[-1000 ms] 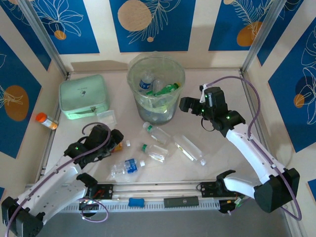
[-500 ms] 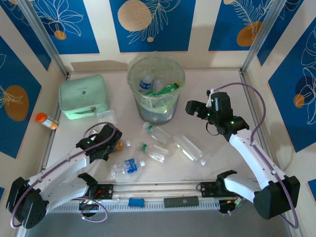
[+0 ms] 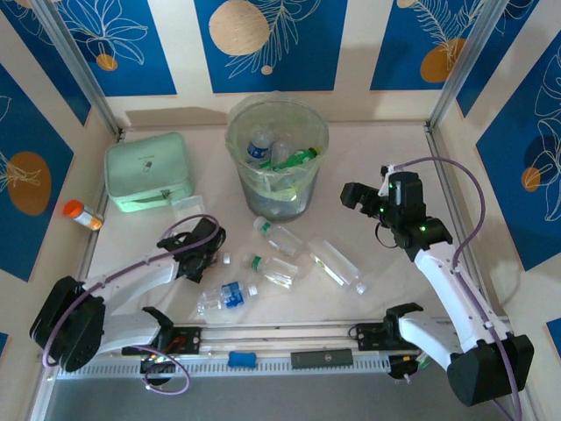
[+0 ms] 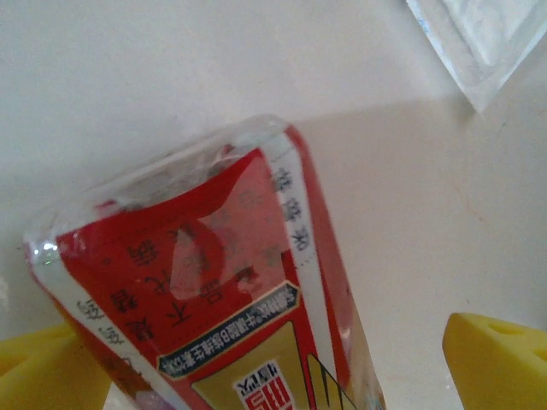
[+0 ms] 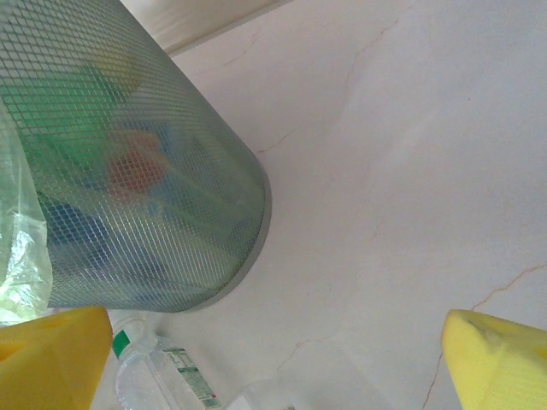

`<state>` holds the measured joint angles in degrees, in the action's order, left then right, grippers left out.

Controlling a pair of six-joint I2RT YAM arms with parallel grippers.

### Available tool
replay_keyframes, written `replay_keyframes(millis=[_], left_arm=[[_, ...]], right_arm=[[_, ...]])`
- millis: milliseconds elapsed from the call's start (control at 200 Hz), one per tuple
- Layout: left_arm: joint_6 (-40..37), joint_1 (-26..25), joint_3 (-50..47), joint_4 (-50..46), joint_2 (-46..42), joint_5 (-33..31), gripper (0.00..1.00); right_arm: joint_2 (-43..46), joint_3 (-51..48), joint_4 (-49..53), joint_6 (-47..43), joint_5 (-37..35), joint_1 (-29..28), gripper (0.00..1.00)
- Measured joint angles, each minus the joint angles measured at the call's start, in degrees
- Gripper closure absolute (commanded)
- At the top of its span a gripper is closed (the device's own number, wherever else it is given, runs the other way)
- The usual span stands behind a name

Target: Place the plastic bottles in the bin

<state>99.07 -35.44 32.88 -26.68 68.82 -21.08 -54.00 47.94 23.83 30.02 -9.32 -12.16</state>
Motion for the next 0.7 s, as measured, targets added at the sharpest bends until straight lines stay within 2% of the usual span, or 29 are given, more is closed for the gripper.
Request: replay_keyframes(millis=[240, 630, 695], left_arm=[[2.6, 0.0, -0.5, 2.8, 3.3, 0.0, 0.18], [4.0, -0.1, -2.0, 5.1, 3.2, -1.6, 0.52], [3.5, -0.1, -2.2, 5.1, 1.7, -2.5, 0.54]], right_arm=[[1.8, -0.1, 0.2, 0.0, 0.6, 1.3, 0.01], [2.2, -0.2, 0.7, 0.1, 1.4, 1.7, 0.01], [2.2, -0.2, 0.7, 0.4, 1.7, 1.7, 0.01]])
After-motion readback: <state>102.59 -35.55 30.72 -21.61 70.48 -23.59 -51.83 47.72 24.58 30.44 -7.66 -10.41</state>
